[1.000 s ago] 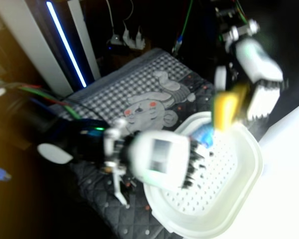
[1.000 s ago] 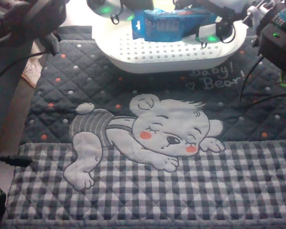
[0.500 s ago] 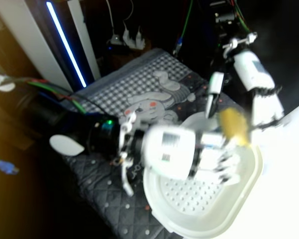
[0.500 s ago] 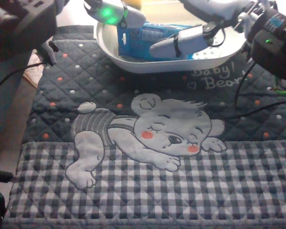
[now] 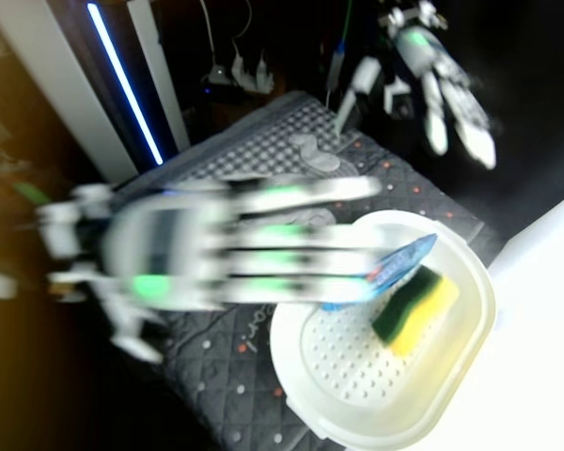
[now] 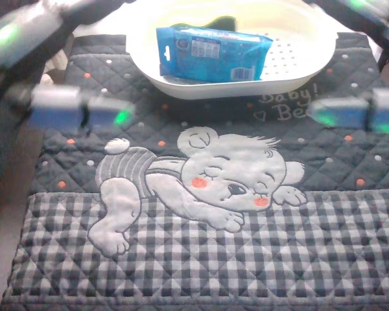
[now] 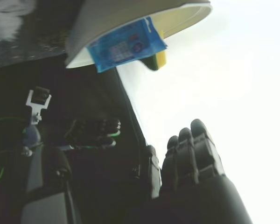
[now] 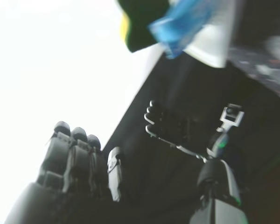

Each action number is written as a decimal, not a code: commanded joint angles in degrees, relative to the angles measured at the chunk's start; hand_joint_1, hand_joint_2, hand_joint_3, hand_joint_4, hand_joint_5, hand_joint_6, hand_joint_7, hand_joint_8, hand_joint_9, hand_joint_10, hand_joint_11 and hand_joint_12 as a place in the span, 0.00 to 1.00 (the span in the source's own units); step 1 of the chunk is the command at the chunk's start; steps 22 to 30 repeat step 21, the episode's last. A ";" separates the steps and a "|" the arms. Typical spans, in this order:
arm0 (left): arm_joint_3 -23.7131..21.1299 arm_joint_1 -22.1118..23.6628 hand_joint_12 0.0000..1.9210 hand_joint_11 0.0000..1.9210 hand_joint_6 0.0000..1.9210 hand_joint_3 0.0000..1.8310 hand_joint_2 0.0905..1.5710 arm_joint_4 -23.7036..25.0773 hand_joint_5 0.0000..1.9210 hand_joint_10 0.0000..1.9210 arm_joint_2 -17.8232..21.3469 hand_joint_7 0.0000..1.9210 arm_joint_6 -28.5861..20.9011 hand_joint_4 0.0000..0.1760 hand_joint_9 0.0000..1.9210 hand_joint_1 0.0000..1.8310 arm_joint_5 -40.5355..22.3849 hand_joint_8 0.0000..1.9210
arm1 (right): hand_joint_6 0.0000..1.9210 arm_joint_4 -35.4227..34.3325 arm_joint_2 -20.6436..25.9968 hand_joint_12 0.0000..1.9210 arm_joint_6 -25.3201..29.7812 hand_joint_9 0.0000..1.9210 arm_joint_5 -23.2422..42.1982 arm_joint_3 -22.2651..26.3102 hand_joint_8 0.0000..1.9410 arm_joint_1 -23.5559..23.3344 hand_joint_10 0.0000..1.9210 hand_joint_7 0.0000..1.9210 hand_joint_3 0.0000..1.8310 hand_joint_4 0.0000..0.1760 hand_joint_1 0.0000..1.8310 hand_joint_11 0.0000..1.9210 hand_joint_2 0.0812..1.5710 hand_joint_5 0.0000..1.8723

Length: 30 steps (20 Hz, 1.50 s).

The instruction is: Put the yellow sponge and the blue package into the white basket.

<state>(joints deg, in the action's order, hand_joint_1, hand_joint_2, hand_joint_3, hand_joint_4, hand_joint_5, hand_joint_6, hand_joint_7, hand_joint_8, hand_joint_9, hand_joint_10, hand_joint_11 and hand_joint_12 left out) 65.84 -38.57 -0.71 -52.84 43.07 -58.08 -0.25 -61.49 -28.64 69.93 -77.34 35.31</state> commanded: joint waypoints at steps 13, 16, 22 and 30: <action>-16.08 -32.45 0.25 0.00 0.00 0.00 0.61 -15.06 0.03 0.00 8.59 0.01 -0.15 0.78 0.01 0.34 -41.16 0.00 | 0.00 -13.30 5.70 0.00 3.45 0.02 31.04 13.39 0.00 29.15 0.00 0.08 0.00 1.00 0.42 0.00 0.66 0.13; -15.93 -32.43 0.27 0.00 0.00 0.00 0.62 -15.19 0.00 0.00 8.02 0.00 -0.32 0.72 0.01 0.28 -41.15 0.00 | 0.00 -13.43 5.69 0.00 3.50 0.01 31.04 13.47 0.00 29.55 0.00 0.05 0.00 1.00 0.40 0.00 0.66 0.08; -15.38 -31.72 0.03 0.00 0.00 0.00 0.65 -15.44 0.01 0.00 6.58 0.00 -2.01 1.00 0.00 0.33 -41.17 0.00 | 0.01 -13.39 5.81 0.00 4.72 0.00 31.04 13.43 0.00 29.61 0.00 0.01 0.00 1.00 0.29 0.00 0.67 0.03; -15.38 -31.72 0.03 0.00 0.00 0.00 0.65 -15.44 0.01 0.00 6.58 0.00 -2.01 1.00 0.00 0.33 -41.17 0.00 | 0.01 -13.39 5.81 0.00 4.72 0.00 31.04 13.43 0.00 29.61 0.00 0.01 0.00 1.00 0.29 0.00 0.67 0.03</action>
